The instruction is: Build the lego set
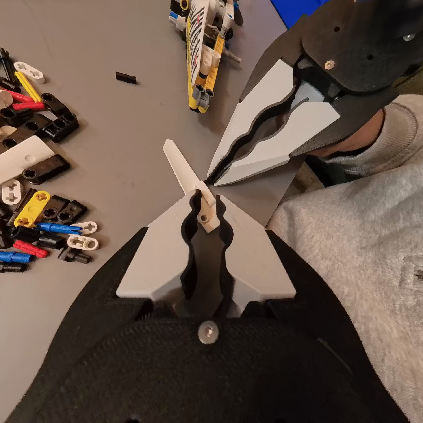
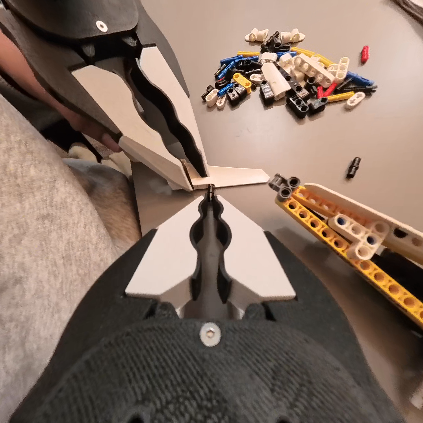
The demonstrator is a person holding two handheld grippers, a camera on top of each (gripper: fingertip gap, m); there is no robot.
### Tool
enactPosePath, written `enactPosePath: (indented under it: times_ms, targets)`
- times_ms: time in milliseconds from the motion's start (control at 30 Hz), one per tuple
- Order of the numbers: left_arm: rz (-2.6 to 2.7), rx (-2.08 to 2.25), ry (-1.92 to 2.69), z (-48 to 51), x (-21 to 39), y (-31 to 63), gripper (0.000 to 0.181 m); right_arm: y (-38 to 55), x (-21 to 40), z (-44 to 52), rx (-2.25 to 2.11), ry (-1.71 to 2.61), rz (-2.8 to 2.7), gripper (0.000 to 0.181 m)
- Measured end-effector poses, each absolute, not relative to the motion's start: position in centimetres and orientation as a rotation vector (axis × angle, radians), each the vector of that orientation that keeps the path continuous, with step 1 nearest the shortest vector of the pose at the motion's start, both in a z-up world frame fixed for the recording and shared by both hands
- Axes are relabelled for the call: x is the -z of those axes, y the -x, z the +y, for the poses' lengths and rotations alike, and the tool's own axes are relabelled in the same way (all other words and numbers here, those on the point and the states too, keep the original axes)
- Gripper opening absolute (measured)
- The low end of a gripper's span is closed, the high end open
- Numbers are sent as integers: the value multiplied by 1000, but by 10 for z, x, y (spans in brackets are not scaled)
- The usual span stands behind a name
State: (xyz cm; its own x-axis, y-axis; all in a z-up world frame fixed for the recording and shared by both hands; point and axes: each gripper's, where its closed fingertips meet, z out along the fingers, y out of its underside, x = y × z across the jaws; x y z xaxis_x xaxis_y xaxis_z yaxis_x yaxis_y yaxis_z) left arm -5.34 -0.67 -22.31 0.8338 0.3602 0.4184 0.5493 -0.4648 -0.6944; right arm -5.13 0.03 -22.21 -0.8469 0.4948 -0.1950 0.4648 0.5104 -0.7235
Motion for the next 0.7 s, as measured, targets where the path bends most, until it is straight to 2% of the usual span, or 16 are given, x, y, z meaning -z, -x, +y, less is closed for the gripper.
enactPosePath:
  times_ms: [167,367,700]
  targets:
    - [-666,263,2100,-7,223,54,10,52,222,-1,-1259,864,-2721,2]
    - [-613,287,2124,-4,224,49,11,50,220,-4,-1454,1076,-2794,1]
    - [-640,272,2105,-3,222,55,9,56,221,-4,-1365,888,-2745,2]
